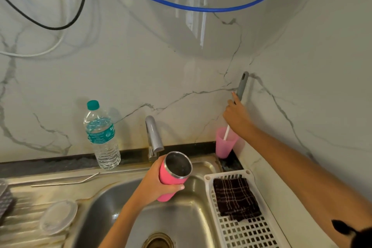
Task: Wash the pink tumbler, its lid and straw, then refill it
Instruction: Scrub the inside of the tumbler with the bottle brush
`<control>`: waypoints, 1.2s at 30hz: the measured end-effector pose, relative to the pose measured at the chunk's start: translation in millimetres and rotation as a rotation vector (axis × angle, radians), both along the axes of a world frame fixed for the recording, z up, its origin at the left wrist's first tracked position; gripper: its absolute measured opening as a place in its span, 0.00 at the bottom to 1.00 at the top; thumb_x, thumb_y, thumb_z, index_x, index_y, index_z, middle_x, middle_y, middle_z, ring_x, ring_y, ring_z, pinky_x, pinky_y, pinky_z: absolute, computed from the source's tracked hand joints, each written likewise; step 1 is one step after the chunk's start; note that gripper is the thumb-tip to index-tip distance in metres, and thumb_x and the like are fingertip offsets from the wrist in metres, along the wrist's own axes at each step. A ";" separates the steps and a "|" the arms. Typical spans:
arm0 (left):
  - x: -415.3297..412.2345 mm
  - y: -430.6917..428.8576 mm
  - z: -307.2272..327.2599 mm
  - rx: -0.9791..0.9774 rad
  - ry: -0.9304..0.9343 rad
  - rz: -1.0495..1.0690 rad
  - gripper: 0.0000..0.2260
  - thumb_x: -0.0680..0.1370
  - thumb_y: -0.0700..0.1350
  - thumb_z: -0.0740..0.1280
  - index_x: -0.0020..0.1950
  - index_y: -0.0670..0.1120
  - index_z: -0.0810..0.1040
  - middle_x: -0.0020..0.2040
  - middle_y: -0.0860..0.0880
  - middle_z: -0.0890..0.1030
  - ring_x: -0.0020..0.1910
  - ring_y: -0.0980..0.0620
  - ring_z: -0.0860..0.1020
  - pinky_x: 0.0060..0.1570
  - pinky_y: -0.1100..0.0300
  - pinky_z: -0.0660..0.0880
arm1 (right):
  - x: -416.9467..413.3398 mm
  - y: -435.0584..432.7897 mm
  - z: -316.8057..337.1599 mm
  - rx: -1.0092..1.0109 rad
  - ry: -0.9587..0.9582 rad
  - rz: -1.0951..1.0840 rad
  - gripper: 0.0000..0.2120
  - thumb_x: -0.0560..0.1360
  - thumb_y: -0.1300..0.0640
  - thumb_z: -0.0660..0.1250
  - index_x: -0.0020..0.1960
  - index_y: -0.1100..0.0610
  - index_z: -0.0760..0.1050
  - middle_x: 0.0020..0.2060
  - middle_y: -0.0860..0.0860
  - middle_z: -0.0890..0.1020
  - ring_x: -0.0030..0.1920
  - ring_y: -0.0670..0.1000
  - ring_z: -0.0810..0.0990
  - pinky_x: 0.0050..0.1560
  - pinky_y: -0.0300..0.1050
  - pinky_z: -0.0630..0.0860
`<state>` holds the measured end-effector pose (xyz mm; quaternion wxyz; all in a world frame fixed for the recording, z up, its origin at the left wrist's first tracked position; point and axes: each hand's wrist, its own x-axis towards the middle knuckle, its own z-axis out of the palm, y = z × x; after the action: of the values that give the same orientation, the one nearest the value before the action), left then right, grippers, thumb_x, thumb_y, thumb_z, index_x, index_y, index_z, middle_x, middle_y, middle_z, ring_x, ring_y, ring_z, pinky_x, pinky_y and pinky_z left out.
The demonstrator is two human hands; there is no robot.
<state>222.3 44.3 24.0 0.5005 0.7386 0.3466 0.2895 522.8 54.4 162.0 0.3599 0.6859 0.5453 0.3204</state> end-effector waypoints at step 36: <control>-108.2 -11.0 1.1 0.419 0.362 0.104 0.44 0.60 0.56 0.81 0.69 0.61 0.61 0.63 0.59 0.70 0.60 0.56 0.72 0.58 0.58 0.75 | -155.0 -150.6 -41.4 0.052 0.925 0.420 0.11 0.81 0.48 0.54 0.47 0.52 0.71 0.33 0.48 0.73 0.34 0.50 0.72 0.31 0.41 0.59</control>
<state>114.1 33.4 25.0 0.2511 0.8470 0.4003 0.2434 367.7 -96.2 120.6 -0.0088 0.6402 0.7657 0.0620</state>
